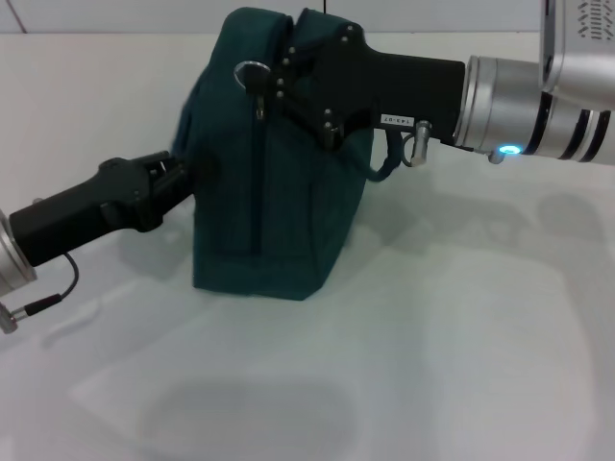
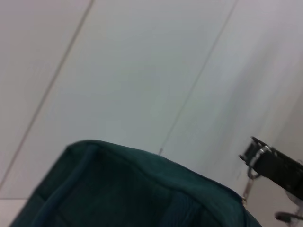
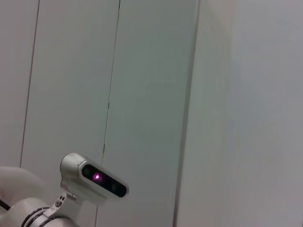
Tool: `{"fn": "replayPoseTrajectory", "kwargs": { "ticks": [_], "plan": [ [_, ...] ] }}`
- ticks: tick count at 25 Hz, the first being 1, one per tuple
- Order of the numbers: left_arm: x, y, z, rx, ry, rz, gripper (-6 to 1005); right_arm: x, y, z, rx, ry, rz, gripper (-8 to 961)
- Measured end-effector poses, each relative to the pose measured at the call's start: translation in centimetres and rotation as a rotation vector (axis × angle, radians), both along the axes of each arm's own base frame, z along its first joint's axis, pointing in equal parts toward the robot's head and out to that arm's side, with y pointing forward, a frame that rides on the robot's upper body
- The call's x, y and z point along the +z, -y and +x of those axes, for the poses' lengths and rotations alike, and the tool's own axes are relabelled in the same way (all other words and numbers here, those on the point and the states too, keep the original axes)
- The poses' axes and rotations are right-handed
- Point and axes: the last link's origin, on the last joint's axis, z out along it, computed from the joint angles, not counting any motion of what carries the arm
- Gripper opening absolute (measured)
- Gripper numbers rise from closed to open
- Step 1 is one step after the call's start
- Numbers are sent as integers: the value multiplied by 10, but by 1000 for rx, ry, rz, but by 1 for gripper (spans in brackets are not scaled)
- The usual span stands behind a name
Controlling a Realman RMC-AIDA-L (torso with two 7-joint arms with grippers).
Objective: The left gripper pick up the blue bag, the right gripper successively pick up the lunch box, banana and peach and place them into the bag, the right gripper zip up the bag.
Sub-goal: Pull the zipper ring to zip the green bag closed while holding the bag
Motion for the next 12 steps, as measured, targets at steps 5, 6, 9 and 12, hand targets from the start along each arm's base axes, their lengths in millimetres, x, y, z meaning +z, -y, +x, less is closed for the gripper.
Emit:
{"fn": "replayPoseTrajectory", "kwargs": {
  "ticks": [5,6,9,12],
  "plan": [
    [-3,1,2,-16,-7,-15,216,1,0,3,-49,-20,-34,67],
    [-3,0,3,-19,-8,-16,180,1,1,4,-68,-28,-48,67],
    [-6,0,5,-39,-17,-24,70,2,1,6,-112,-47,-84,68],
    [-8,1,8,-59,-24,-30,59,3,1,7,-166,-68,-129,69]
  ]
}}
